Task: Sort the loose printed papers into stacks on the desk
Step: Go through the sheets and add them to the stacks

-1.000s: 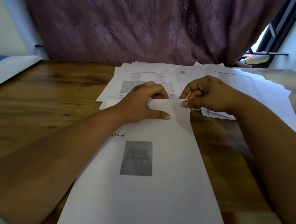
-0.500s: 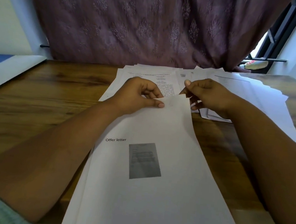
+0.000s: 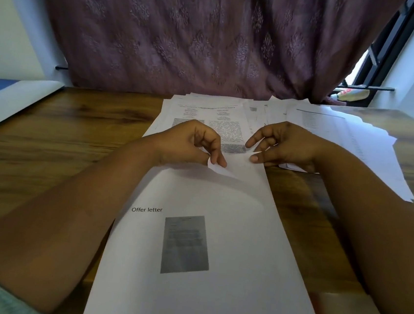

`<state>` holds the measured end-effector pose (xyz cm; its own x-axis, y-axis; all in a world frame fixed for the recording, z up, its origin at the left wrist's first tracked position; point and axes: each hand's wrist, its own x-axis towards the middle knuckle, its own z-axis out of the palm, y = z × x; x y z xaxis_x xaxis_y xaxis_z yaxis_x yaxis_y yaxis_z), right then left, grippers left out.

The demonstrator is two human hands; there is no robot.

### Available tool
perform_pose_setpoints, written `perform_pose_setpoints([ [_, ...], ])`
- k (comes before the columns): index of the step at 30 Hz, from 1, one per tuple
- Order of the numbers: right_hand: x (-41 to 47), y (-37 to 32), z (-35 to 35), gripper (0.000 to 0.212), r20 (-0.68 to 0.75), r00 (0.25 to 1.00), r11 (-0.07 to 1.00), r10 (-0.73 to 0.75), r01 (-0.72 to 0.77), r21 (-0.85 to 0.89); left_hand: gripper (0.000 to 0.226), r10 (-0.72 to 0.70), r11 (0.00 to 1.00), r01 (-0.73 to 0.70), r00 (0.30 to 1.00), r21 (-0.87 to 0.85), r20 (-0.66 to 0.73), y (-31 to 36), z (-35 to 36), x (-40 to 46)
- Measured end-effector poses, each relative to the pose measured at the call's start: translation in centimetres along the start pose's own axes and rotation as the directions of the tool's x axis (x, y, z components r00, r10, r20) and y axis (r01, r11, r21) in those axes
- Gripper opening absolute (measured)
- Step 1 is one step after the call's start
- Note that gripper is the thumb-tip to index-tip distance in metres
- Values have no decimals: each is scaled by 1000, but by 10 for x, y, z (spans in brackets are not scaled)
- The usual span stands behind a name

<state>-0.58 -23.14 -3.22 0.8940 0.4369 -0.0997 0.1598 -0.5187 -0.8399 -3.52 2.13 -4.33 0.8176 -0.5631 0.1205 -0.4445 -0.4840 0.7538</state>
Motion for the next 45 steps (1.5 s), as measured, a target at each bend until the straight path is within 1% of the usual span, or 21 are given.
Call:
perform_pose_setpoints([
  [3,-1,-3,-1,24,-2,1000,999,-30,30,-25,35,-11,1000,11,1000,-7,7,-1,-1,0],
  [5,-3,-5,-1,20,0,999,998,-48,48,-42,39,-24,1000,23,999,-17,-37,-1,0,0],
  [8,-5,-8,-3,14,5,997,996,-78,79,-44,36,-3,999,8,993,42,-115,0,2,1],
  [10,-6,-9,-1,10,30,996,997,-82,82,1,31,10,999,-6,994,41,-107,0,1,1],
  [12,-7,-11,1,18,74,995,993,-74,66,101,33,-6,1000,6,997,-7,-77,-2,0,0],
  [14,-7,-13,2,28,108,992,979,-64,41,200,38,-16,1000,16,999,-9,-52,-4,0,0],
  [15,-6,-13,2,31,90,994,974,-56,34,223,38,-17,1000,17,999,-11,-42,-5,1,0],
  [16,-3,-12,1,33,40,998,976,-44,34,213,38,-20,1000,19,999,-15,-38,-6,1,0],
  [18,1,-7,0,33,-105,993,996,-47,54,66,32,-20,1000,20,999,-23,-24,-6,1,1],
  [19,2,-4,0,28,-151,986,998,-66,63,-30,30,-19,1000,19,1000,-21,-19,-5,0,1],
  [21,3,0,0,17,-145,986,985,-77,54,-162,27,-9,1000,9,1000,-16,-8,-4,0,0],
  [23,2,2,1,15,-97,994,965,-50,24,-260,27,-3,1000,3,1000,-26,-4,-5,-1,0],
  [25,3,1,3,25,-76,996,923,-35,3,-384,32,-3,998,3,1000,-56,-9,-8,-2,0],
  [27,5,0,5,35,-81,996,880,-24,-17,-475,44,-6,997,4,1000,-81,-15,-10,-2,1],
  [29,7,2,6,38,-79,997,877,-19,-21,-479,48,-11,995,10,1000,-99,-8,-11,-2,2],
  [30,8,2,7,35,-76,997,883,-20,-18,-469,48,-15,995,14,1000,-101,-6,-12,-2,2],
  [33,8,3,8,20,-76,995,896,-61,21,-444,45,-34,994,31,999,-109,-23,-10,0,1],
  [35,6,1,8,14,-105,990,916,-98,48,-397,40,-23,995,18,998,-96,-57,-8,1,0],
  [37,5,-2,7,13,-130,983,933,-129,76,-352,30,-3,998,-1,998,-66,-65,-5,-1,-1],
  [42,3,-8,8,28,-159,970,918,-184,111,-380,27,7,1000,-10,994,-27,-109,-2,-3,-1],
  [45,2,-10,9,13,-166,962,875,-216,115,-471,37,-4,999,-4,989,-52,-147,-5,-3,0],
])
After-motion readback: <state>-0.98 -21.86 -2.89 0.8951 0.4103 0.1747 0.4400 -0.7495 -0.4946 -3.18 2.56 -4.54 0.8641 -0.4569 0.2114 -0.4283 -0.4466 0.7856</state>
